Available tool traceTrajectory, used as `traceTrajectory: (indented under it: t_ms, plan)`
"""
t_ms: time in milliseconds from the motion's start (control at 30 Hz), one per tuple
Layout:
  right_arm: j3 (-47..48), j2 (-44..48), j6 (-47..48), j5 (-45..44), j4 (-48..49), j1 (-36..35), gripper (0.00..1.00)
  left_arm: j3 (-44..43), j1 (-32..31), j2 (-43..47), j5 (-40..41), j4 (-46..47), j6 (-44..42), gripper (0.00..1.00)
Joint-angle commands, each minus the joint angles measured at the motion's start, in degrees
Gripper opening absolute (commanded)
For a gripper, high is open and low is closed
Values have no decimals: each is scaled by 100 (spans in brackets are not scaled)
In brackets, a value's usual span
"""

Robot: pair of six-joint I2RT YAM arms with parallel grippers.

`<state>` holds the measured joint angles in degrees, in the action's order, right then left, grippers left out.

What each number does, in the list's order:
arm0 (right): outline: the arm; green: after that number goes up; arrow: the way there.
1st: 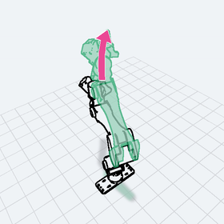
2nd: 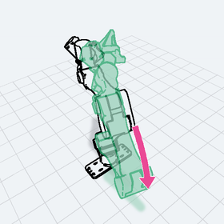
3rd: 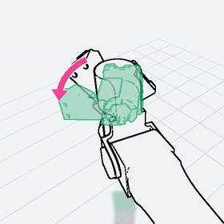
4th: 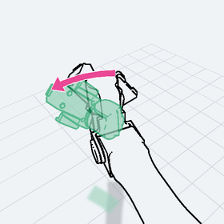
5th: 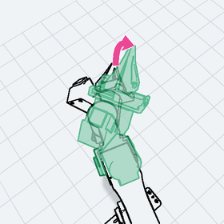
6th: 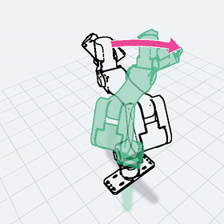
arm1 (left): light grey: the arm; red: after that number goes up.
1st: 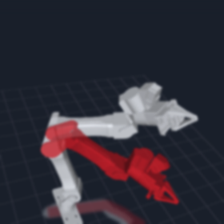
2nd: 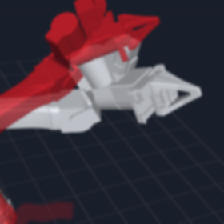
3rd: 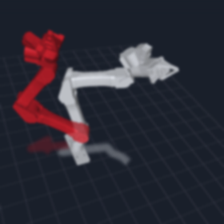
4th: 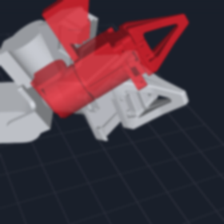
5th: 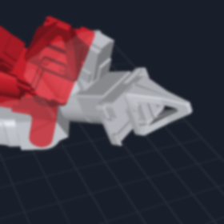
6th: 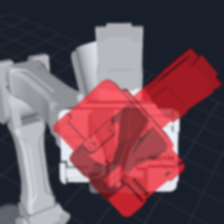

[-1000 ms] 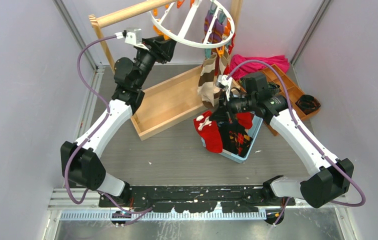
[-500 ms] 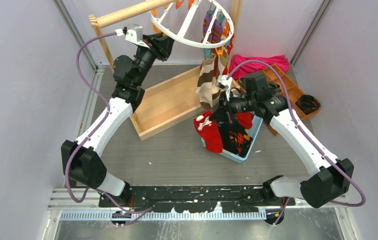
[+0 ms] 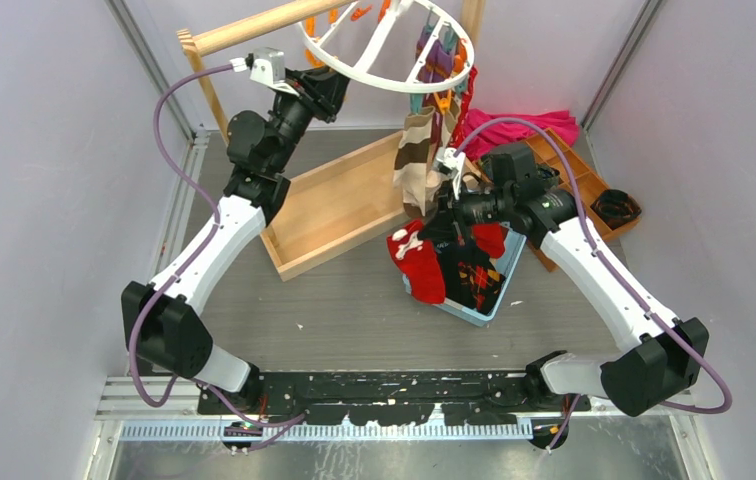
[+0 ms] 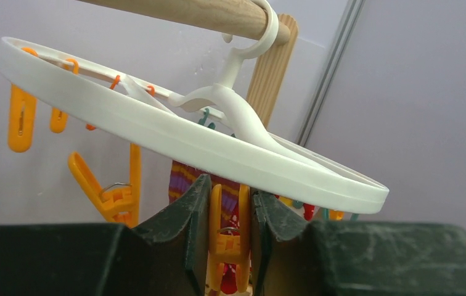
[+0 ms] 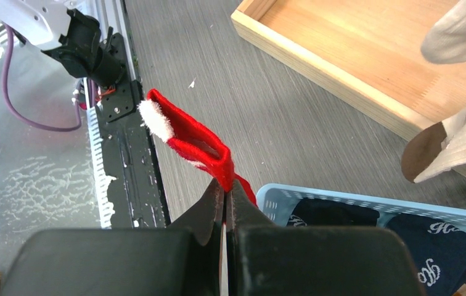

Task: Clip the socks to the hanger
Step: Open the clamp at the hanger.

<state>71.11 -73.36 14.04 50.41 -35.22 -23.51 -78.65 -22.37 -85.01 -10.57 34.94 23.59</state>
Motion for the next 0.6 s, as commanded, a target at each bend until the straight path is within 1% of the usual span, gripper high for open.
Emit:
traceTrajectory:
  t_ms: [0,200,433,567]
  plan:
    - [486,164,-465,-142,262,-66,1,-95,-211,340,219,-79,159,0]
    - [1267,-197,-1110,-960,377,-283,1,-25,-422,512,581,-362,377,0]
    - [2407,-902,-1819,-1929,416,-607,1,-14,-488,577,829,-454,795,0]
    - [2800,-1204,-2331,-2328,728,-700,1,21,-492,591,939,-482,1055,0]
